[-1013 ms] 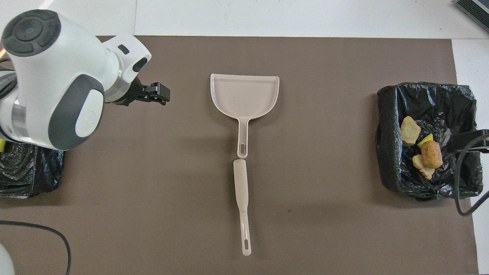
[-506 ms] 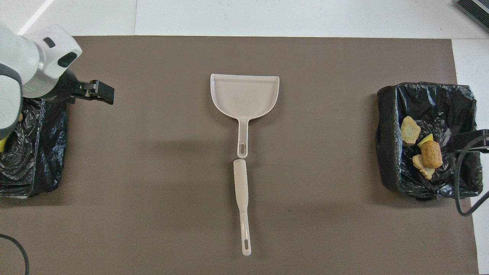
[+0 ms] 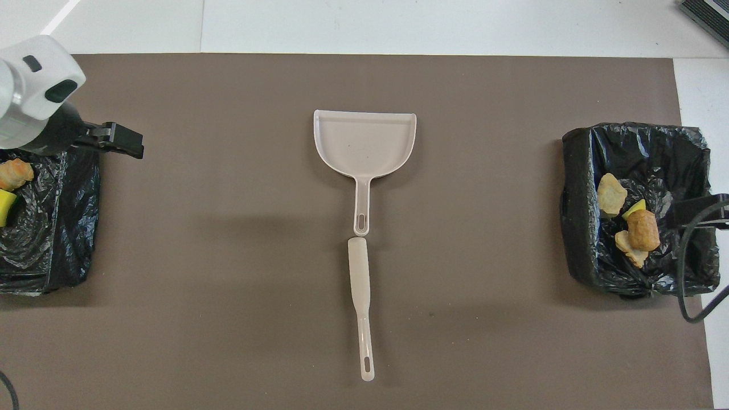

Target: Sweep and dump trash in bin

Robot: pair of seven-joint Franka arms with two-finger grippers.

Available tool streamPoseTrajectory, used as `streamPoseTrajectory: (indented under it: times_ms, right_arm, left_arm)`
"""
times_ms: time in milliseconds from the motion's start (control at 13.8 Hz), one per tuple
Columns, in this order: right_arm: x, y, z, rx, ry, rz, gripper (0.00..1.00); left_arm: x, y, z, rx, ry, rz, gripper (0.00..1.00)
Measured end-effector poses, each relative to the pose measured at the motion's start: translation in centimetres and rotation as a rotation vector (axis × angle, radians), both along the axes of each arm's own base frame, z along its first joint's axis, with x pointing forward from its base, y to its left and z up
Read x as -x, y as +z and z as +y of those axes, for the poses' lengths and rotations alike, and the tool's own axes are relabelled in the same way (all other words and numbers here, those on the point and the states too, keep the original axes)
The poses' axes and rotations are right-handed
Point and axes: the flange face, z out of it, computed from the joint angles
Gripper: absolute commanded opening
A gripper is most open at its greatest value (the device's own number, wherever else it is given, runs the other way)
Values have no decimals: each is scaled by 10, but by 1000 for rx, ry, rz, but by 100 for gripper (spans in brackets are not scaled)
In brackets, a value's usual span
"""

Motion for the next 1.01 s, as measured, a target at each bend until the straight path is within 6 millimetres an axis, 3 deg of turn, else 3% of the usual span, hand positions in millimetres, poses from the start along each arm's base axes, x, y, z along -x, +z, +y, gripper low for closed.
streamPoseTrajectory:
  times_ms: [217,579,796,1013]
  right_arm:
    - [-4,3,-7,-12,44,-34,100]
    - [-9,10,-33,-64,-10,-60,100]
    - [-11,9,-28,-65,4,-61,100]
    - [-11,10,-23,-70,13,-61,100]
  left_arm:
    - [20,-1,2,-3,4,-7,100]
    - [31,27,4,-16,0,-3,100]
    - [33,41,4,-24,-9,15,100]
    - [31,39,1,-24,-16,19,100]
